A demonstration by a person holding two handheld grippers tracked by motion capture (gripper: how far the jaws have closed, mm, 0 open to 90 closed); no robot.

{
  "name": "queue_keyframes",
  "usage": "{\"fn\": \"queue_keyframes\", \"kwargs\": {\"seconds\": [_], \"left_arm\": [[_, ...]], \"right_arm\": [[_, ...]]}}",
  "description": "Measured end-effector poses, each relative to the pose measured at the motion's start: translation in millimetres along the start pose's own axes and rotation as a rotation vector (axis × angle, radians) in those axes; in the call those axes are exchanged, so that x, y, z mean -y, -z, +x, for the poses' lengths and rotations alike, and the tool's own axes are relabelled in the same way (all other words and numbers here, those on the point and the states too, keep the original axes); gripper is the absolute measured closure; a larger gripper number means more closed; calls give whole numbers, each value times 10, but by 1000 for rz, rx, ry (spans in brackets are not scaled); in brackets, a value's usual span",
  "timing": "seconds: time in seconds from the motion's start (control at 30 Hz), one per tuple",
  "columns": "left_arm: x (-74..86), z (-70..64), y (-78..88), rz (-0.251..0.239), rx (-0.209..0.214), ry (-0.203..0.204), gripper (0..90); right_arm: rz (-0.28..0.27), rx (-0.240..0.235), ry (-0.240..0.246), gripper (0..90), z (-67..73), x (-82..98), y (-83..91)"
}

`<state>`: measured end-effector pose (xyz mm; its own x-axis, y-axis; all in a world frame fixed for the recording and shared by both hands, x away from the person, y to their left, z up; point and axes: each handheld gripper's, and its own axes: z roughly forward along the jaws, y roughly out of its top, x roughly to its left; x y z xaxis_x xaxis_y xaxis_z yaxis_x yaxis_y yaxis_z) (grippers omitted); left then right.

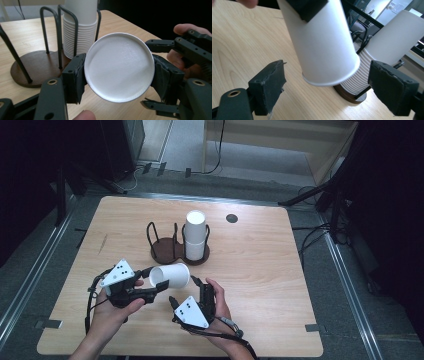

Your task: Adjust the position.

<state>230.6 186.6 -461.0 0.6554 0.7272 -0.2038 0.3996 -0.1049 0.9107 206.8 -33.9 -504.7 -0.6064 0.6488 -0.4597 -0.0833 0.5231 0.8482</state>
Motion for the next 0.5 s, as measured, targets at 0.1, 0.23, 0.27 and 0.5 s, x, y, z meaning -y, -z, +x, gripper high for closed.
{"fn": "queue_keyframes", "kwargs": {"seconds": [0.1,0.23,0.27,0.5], "left_arm": [[3,15,19,-37,-8,-1,351],[-2,31,60,-89,-37,-12,351],[0,34,67,-102,-40,-16,351],[18,34,84,-188,-47,-26,351]], "right_arm": [[0,9,-25,138,-31,-10,10],[5,22,-62,131,-71,-21,19],[1,25,-72,123,-82,-22,21],[-1,10,-149,73,-135,-48,39]]}}
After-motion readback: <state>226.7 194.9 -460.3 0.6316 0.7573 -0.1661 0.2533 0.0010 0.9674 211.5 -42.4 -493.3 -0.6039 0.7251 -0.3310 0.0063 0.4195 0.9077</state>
